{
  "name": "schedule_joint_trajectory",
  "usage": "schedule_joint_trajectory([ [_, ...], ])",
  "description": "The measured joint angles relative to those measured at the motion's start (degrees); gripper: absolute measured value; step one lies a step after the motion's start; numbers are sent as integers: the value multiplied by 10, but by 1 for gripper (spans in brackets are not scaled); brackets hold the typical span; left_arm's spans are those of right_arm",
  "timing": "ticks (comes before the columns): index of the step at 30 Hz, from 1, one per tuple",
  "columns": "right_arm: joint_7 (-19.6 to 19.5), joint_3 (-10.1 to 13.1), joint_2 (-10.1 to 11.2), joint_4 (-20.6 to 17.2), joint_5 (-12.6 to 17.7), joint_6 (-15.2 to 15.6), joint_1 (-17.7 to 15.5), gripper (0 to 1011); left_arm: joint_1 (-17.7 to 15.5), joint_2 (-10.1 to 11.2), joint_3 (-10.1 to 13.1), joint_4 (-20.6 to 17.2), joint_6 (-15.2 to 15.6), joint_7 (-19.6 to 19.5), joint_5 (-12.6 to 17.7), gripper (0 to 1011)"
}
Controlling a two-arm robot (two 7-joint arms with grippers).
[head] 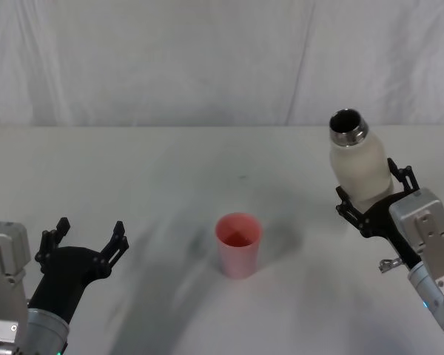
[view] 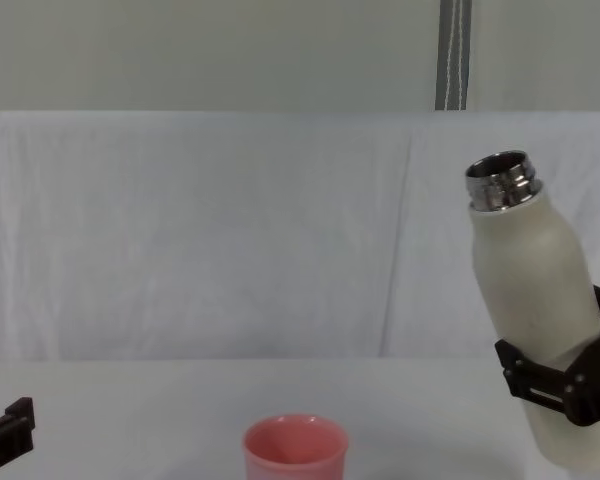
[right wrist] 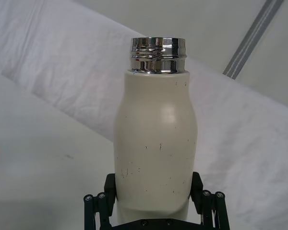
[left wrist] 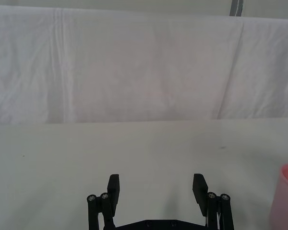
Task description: Grasp the thermos with one hand and pour water into the cup lid.
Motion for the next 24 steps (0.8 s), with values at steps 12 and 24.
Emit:
schedule_joint_trajectory([
  [12,2,24,-16,11,40,-12,-10,950,0,0,0,0,0,0,0,1001],
  [24,2,45,-35,15,78,-11,-18,950,0,0,0,0,0,0,0,1001],
])
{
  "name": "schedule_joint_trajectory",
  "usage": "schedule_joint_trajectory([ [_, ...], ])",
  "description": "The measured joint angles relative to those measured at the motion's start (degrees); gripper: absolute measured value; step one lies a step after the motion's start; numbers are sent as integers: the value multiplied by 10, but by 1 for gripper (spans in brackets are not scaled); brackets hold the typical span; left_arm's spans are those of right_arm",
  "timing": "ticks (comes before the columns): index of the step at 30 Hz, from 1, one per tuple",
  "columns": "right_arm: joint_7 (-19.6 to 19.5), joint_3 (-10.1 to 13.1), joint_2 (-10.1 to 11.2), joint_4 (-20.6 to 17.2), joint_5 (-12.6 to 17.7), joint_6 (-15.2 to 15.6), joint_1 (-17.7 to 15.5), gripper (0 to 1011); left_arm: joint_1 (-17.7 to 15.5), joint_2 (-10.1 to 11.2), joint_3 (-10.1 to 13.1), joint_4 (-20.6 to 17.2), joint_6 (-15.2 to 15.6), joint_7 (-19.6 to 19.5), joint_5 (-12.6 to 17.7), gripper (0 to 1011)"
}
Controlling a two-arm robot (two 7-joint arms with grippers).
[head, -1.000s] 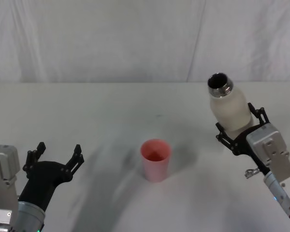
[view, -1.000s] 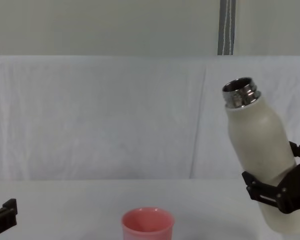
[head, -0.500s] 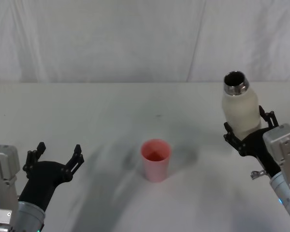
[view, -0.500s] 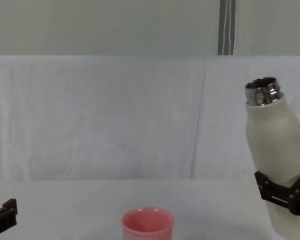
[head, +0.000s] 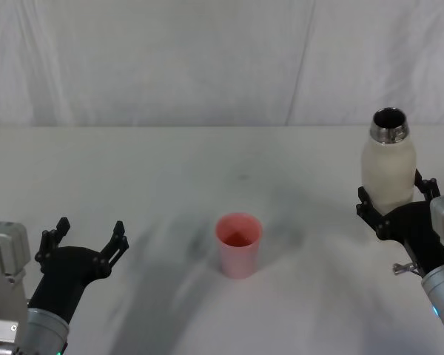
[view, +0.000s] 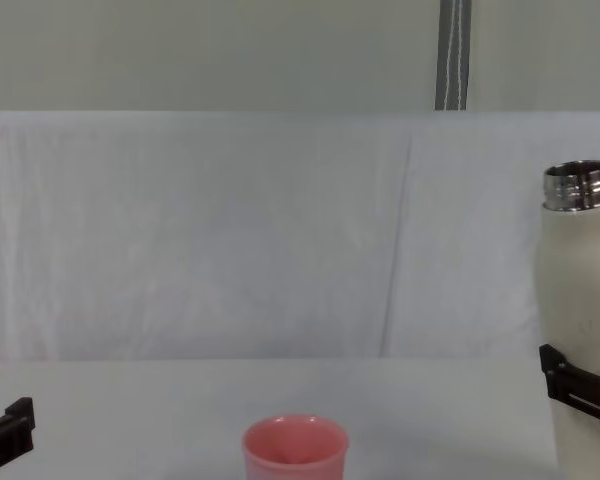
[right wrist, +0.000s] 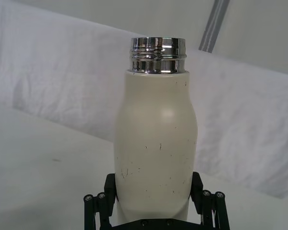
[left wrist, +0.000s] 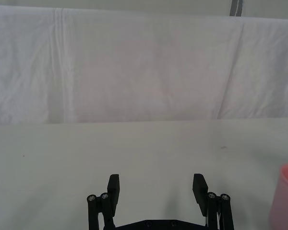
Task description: Grasp the thermos with one hand and pour water into the cup lid.
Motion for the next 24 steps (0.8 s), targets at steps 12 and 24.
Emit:
schedule_joint_trajectory([
  [12,9,17,-20,5,45,6,-3,950,0,0,0,0,0,0,0,1001],
  [24,14,25,-30,14,76,10,-4,950,0,0,0,0,0,0,0,1001],
])
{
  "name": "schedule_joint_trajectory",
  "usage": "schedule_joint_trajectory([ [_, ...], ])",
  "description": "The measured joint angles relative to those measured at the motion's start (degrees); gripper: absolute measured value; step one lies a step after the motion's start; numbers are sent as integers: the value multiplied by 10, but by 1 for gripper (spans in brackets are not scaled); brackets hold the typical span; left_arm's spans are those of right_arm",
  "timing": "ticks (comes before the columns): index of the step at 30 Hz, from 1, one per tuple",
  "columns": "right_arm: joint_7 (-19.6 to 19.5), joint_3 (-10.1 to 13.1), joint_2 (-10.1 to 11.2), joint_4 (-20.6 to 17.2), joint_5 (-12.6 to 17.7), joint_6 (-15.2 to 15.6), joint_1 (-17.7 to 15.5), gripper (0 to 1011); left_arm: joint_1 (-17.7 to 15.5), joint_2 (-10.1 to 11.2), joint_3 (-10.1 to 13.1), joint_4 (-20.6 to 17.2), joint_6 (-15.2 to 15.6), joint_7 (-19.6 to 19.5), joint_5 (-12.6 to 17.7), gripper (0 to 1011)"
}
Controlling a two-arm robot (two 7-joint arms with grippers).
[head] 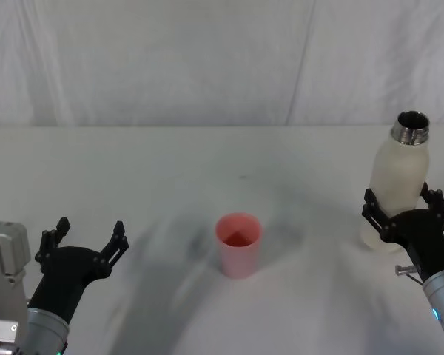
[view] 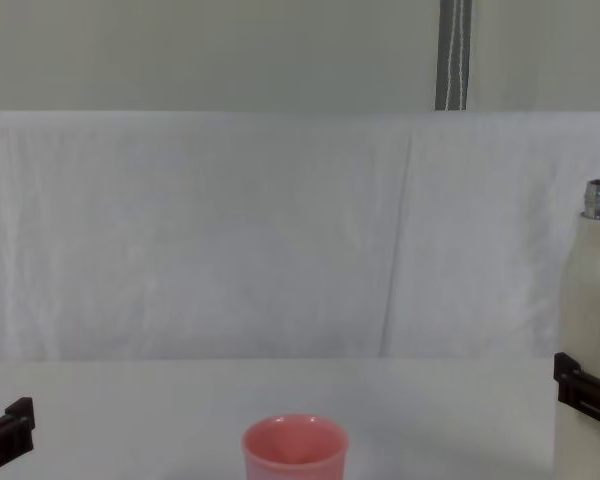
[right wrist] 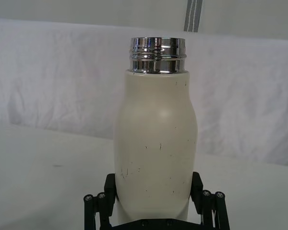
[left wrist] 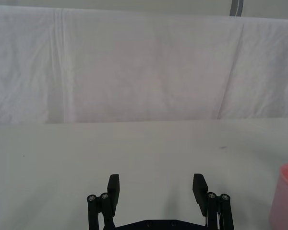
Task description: Grasp the thermos with one hand and pour water into the cup lid.
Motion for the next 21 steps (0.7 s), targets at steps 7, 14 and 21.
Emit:
schedule_joint_trajectory([
  [7,0,1,-3,7,6,-3,0,950,0,0,0,0,0,0,0,1001],
  [14,4,4,-8,21,20,-16,5,950,0,0,0,0,0,0,0,1001],
  [21,7,6,-11,29,30,-20,8,950,0,0,0,0,0,0,0,1001],
])
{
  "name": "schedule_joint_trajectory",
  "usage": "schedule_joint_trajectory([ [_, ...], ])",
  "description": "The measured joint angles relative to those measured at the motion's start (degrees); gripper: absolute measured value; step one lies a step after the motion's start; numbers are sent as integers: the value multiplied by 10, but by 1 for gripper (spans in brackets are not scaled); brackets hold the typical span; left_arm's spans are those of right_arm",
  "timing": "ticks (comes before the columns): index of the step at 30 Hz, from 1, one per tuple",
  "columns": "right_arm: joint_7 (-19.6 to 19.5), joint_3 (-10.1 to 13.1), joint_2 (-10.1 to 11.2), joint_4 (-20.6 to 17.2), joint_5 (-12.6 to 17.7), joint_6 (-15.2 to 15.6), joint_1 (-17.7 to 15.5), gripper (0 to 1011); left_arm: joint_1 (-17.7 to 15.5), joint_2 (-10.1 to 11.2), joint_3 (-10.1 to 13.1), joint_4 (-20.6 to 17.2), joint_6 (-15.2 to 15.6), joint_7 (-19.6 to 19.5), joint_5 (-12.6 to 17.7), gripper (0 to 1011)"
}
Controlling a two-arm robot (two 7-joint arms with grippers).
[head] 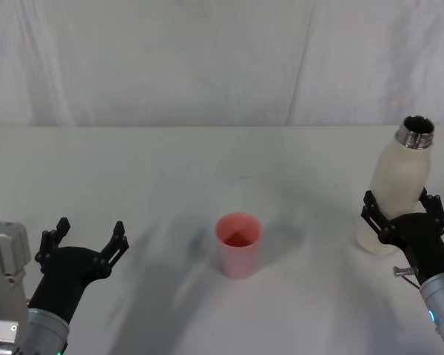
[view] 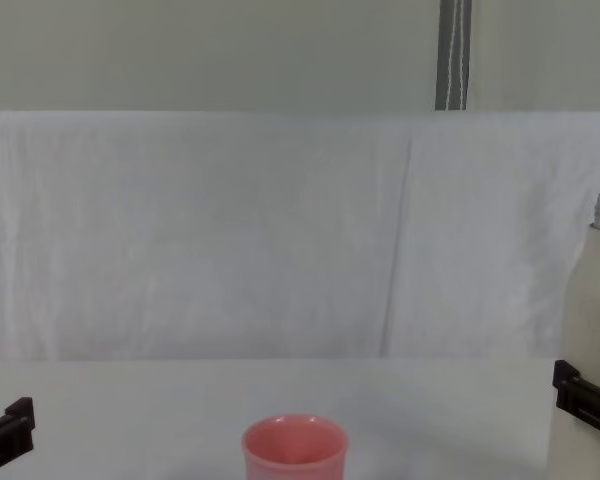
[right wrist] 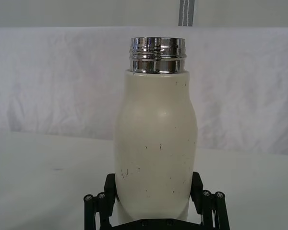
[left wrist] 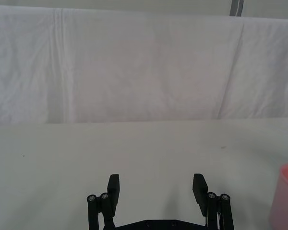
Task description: Grasp the thermos with one hand and pour water into the cup lid.
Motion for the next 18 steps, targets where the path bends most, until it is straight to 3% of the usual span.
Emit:
schedule_joint_trajectory([
  [18,0,-1,1,5,2,0,1,950,0,0,0,0,0,0,0,1001],
])
